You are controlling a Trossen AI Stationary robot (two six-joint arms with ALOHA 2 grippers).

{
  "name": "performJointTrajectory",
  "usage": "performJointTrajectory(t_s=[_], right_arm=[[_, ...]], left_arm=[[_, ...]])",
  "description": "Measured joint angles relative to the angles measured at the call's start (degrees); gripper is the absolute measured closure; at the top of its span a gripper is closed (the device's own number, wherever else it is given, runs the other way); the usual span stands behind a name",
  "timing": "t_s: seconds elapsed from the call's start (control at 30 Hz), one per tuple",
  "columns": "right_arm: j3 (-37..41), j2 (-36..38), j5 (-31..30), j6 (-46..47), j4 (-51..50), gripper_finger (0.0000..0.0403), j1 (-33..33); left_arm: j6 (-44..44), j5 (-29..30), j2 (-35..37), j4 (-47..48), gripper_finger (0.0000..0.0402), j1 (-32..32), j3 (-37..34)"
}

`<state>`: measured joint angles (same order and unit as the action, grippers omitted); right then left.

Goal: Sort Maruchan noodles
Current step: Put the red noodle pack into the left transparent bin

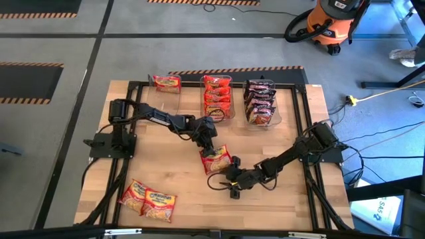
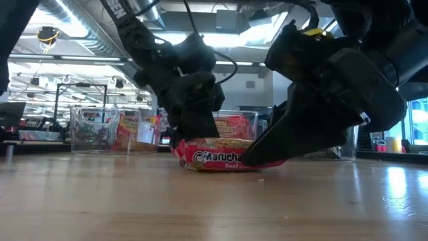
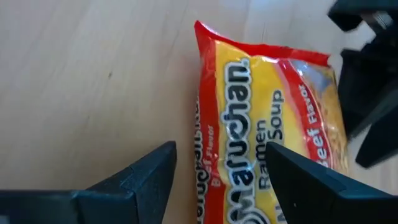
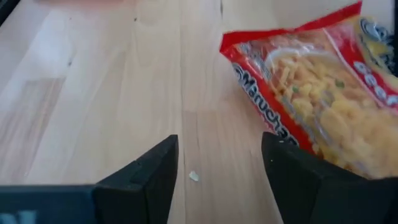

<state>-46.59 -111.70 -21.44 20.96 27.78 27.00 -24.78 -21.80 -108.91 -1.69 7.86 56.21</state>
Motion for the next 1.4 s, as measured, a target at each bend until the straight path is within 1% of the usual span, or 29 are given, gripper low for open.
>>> performJointTrajectory(t_s=[0.07, 0.23, 0.33, 0.43, 0.53, 0.7, 0.87, 0.97, 1.23, 1.4], right_arm=[[-0.3, 0.0, -0.6, -0.6, 0.0, 0.0194, 0.0], [-0.3, 0.0, -4.2, -1.9, -1.5, 0.0194, 0.0], [-0.3, 0.0, -4.7, -2.0, -2.6, 0.0194, 0.0], [-0.3, -0.6, -4.7, -2.2, -2.0, 0.0194, 0.0], [-0.3, -1.7, -4.9, -2.2, -1.6, 0.0194, 0.0], [-0.3, -2.6, -5.5, -2.2, -0.1, 0.0194, 0.1], [-0.3, -2.7, -5.5, -2.1, -0.2, 0.0194, 0.1], [-0.3, -2.7, -5.5, -2.1, -0.2, 0.0194, 0.1], [-0.3, -2.7, -5.5, -1.8, 0.2, 0.0194, 0.1], [-0.1, 0.8, -2.7, -1.9, -2.2, 0.0194, 0.0]], left_arm=[[-0.6, -2.9, -1.1, -0.8, 0.0158, 0.5, 0.0], [-2.3, -13.4, -2.9, -3.0, 0.0158, 1.0, 0.0], [-4.1, -19.1, -3.0, -3.6, 0.0158, 0.8, -0.2], [-5.9, -21.8, -3.1, -5.0, 0.0158, 0.4, -0.2], [-6.6, -21.3, -3.1, -5.4, 0.0158, -0.1, -0.2], [-6.9, -16.7, -3.1, -6.7, 0.0158, -1.8, -0.2], [-7.8, -14.2, -3.1, -8.2, 0.0169, -2.6, -0.2], [-7.8, -13.5, -3.1, -8.2, 0.0193, -2.6, -0.2], [-7.7, -12.4, -2.9, -8.5, 0.0281, -2.6, -0.2], [-6.8, -12.4, -2.9, -8.9, 0.0311, -2.7, -0.2]])
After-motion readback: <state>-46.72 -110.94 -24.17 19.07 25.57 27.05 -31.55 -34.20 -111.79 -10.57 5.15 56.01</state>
